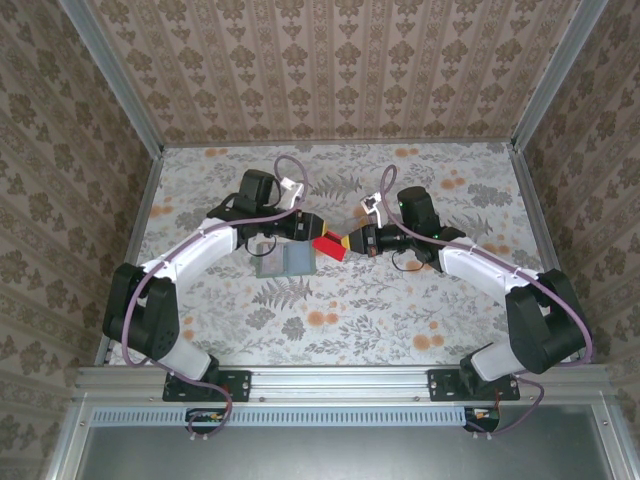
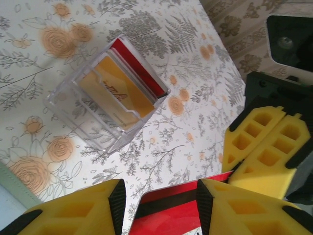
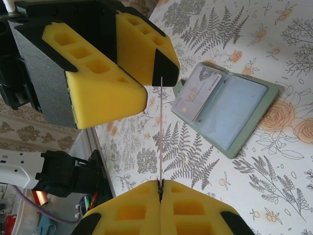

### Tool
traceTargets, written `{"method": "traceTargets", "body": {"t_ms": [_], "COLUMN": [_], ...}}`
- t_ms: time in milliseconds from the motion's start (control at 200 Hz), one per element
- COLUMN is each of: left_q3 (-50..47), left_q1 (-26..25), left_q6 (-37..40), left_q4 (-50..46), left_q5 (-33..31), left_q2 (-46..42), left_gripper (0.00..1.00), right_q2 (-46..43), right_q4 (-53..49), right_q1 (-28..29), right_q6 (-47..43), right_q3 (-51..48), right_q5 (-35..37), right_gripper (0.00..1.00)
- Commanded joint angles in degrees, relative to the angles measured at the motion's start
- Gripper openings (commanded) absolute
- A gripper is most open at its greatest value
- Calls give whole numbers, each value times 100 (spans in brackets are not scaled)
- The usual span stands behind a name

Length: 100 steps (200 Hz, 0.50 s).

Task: Put the credit cards into the card holder

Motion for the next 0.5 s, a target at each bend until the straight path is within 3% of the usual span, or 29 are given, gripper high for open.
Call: {"method": "traceTargets", "body": {"t_ms": [0, 405, 495], "left_q3": [-122, -276, -297], "left_q1": [105, 106, 105], "left_q6": [-20, 58, 67], "left_q4": [323, 190, 201], "left_q5": [760, 1277, 1326], "left_q2": [-123, -163, -160], "left_gripper": [45, 38, 31], "right_q2": [51, 4, 45], "right_q4": [189, 460, 522], "right_q1": [16, -5, -19], "right_q6": [55, 225, 289], "right_q3": [148, 69, 47], "right_q5": [-252, -348, -364], "right_gripper": [7, 8, 8]}}
